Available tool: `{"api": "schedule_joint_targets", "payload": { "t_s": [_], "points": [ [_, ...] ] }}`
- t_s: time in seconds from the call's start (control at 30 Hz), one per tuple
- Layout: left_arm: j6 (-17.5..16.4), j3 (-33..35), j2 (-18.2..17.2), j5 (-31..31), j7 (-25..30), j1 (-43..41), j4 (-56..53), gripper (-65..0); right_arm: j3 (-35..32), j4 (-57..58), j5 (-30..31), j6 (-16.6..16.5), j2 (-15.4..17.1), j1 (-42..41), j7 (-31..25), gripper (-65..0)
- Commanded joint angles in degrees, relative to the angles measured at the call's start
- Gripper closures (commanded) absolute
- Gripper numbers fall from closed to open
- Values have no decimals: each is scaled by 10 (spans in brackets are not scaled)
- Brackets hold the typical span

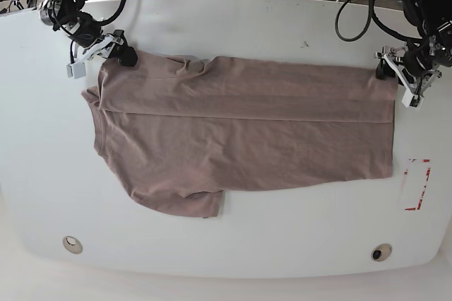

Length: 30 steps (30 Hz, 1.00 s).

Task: Fold the T-shirt properly
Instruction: 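Pinch the shirt's collar-side edge with both grippers, then pull the pinched edge outward with both grippers to smooth the shirt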

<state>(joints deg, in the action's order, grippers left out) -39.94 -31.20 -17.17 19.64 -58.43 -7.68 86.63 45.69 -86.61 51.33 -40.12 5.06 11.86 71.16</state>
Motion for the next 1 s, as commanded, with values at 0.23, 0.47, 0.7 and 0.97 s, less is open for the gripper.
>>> {"api": "schedule_joint_targets", "payload": {
  "t_s": [0.23,0.47,0.7,0.97],
  "points": [
    [-1,-1,9,-38,8,5,9,-350,2,-6,-7,1,7,-2,6,-304],
    [-1,1,9,-39,17,6,9,-128,2,-6,-7,1,15,-2,6,-178],
    [-1,-2,20,-39,41,1,20,-24,2,-7,-6,1,19,-3,6,0],
    [-1,-18,21,-37,30,-42,109,-24,7,-88,-5,1,18,27,37,0]
  ]
}}
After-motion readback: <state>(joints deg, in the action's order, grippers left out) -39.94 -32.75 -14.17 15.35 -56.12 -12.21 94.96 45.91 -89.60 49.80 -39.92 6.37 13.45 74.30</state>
